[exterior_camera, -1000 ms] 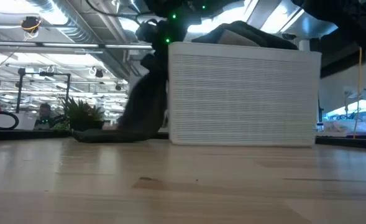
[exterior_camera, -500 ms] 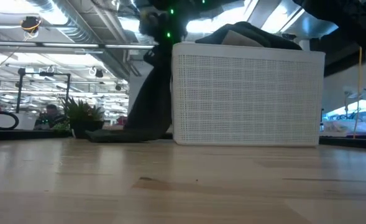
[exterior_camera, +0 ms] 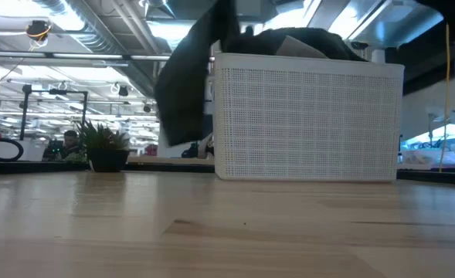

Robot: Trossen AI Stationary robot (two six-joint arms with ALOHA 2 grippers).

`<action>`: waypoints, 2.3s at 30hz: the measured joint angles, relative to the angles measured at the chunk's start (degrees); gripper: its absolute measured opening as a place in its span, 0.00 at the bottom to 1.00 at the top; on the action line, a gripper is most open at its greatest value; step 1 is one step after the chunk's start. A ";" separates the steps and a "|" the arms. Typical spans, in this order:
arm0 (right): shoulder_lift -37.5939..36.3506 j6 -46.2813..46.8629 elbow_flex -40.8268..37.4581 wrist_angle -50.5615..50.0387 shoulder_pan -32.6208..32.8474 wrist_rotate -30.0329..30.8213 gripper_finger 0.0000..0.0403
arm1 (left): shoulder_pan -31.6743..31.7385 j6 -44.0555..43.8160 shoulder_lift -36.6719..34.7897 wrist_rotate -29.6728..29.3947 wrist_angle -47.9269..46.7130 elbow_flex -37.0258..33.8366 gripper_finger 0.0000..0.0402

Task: Sort clothes
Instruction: Put the black sweater into the white laundry bin, then return to Home Position

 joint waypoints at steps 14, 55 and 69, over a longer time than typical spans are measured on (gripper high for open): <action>-13.99 2.94 0.02 -4.12 2.02 12.90 0.02 | -0.01 0.05 0.00 0.02 0.02 0.00 0.37; -16.86 56.53 -44.24 -20.60 -6.60 -29.56 0.17 | 0.08 2.05 1.93 -0.02 1.60 0.00 0.37; -17.59 53.04 -15.93 -40.96 0.14 -40.50 0.44 | 0.10 5.09 3.85 -0.03 -0.07 0.02 0.37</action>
